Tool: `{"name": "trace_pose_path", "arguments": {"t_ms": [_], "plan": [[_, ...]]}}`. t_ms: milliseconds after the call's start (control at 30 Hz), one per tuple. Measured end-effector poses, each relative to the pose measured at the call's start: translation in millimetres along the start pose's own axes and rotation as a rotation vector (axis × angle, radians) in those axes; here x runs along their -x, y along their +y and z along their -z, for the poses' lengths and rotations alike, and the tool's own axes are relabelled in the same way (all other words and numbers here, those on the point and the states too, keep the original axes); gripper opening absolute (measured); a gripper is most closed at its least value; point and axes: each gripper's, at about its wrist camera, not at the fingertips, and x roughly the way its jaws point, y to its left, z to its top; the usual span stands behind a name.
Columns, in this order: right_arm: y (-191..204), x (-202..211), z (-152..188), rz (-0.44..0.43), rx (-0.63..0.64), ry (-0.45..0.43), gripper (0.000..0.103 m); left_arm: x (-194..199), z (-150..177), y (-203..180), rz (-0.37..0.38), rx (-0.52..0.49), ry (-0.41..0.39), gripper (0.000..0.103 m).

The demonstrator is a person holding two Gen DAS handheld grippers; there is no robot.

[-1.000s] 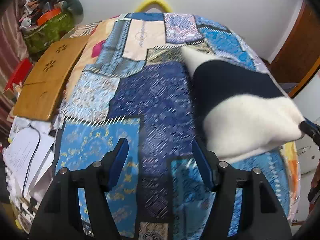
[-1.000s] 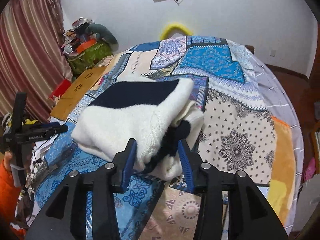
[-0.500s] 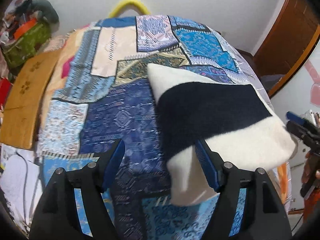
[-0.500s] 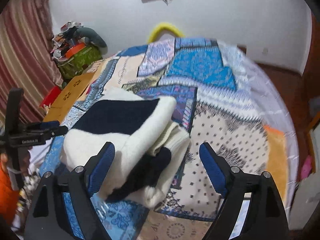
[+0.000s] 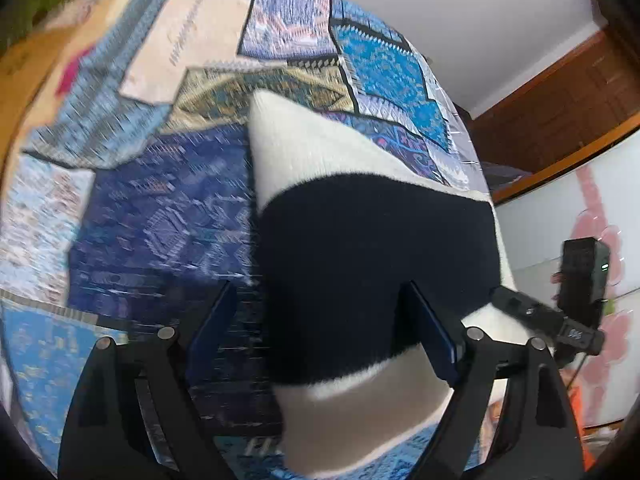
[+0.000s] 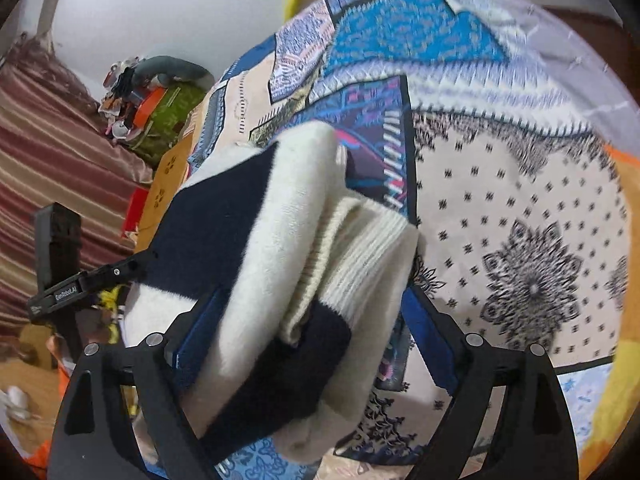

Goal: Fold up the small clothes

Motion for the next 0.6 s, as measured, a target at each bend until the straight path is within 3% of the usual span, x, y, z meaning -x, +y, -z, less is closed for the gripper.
{"name": "trace_pose_path", "arguments": {"t_ms": [167, 400, 533, 600], "plan": [[-4.8, -10.7, 1.3, -0.02, -0.01, 0.028, 0.096, -17.3, -4.2, 2.2, 0.045, 0.04, 0.034, 0.091], [-14.0, -20.9, 1.3, -0.111, -0.077, 0.052, 0.099, -32.6, -10.0, 9.2, 0.148, 0.1, 0.092, 0.091], [-8.4, -20.4, 0.8, -0.127, -0.058, 0.05, 0.094, -35.6, -10.8, 12.3, 0.196, 0.13, 0.103, 0.091], [-8.0, -18.7, 1.2, -0.138, -0.058, 0.044, 0.086, -33.3, -10.3, 12.4, 0.207, 0.13, 0.097, 0.088]]}}
